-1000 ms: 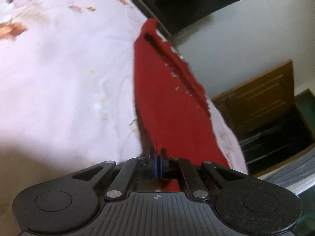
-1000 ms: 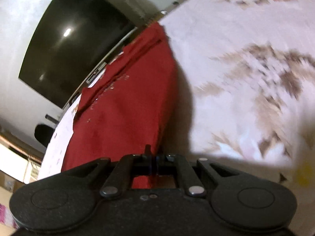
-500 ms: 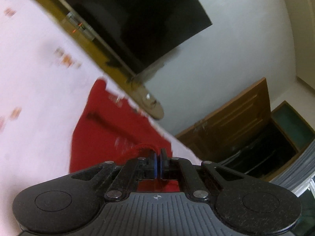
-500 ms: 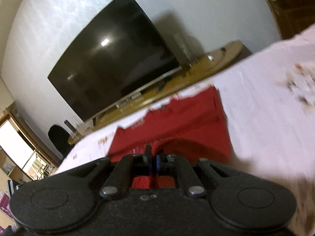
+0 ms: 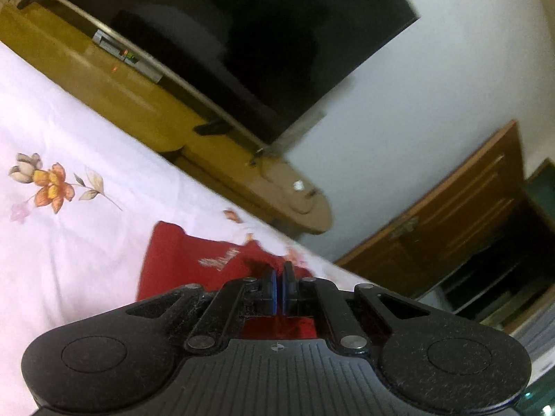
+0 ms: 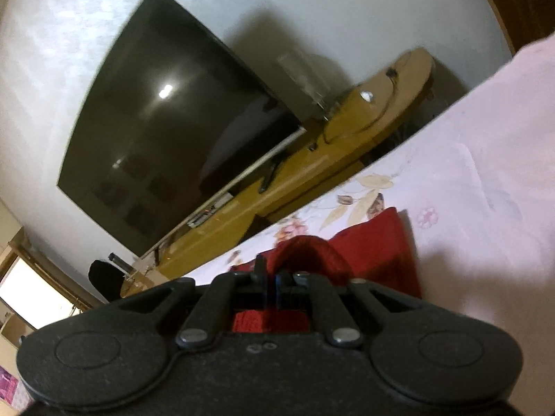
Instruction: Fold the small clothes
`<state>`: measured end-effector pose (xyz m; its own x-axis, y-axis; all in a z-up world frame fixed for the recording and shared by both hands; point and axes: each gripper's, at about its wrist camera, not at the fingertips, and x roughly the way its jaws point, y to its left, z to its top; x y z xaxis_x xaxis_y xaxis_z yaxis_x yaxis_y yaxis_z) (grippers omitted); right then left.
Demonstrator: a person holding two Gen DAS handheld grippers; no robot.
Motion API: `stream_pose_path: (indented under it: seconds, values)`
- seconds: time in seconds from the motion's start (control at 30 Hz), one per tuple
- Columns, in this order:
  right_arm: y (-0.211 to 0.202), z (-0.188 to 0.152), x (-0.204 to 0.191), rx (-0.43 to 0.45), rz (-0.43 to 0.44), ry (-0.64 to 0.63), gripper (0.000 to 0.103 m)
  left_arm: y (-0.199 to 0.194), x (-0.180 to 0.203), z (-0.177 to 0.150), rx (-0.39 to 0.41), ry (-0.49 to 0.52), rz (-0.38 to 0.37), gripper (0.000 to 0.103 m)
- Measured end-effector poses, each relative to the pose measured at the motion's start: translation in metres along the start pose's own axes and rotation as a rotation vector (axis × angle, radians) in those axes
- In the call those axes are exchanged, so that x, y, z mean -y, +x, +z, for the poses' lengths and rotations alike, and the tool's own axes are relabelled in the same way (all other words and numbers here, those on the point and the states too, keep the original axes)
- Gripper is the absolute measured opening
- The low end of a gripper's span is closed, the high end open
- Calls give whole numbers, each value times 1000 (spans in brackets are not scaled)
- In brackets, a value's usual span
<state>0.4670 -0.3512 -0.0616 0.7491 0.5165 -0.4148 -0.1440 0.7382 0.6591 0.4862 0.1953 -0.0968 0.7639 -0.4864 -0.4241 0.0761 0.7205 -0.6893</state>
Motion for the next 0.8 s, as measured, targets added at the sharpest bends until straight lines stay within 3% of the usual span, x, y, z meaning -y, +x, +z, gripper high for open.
stream_pose_path:
  seconds: [0.17, 0.27, 0.33, 0.4, 0.47, 0.53, 0.63, 0.7, 0.73, 0.77, 0.8]
  values:
    - [69, 15, 36, -70, -58, -3, 9, 62, -36, 4, 11, -57, 111, 3]
    - [87, 3, 49, -44, -109, -52, 29, 66, -53, -3, 52, -130, 135, 8]
    - [77, -1, 54, 9, -74, -12, 56, 59, -58, -9, 89, -133, 125, 57]
    - [61, -2, 56, 102, -80, 12, 69, 49, -57, -12, 132, -115, 119, 61]
    - [49, -1, 57, 134, -56, 16, 65, 48, -52, -11, 118, -74, 119, 61]
    - [48, -1, 48, 104, -59, -52, 54, 56, -40, -8, 72, 19, 127, 61]
    - [60, -1, 25, 33, -113, -230, 54, 81, -17, -7, -47, 208, 246, 61]
    - [83, -5, 11, -64, -199, -366, 54, 96, -3, -11, -98, 339, 338, 60]
    - [92, -9, 6, -87, -234, -422, 47, 101, 4, -15, -104, 405, 375, 58]
    - [100, -16, -1, -112, -282, -503, 42, 106, 11, -20, -110, 471, 403, 48]
    - [107, -19, -6, -122, -309, -550, 33, 105, 15, -24, -101, 515, 422, 20]
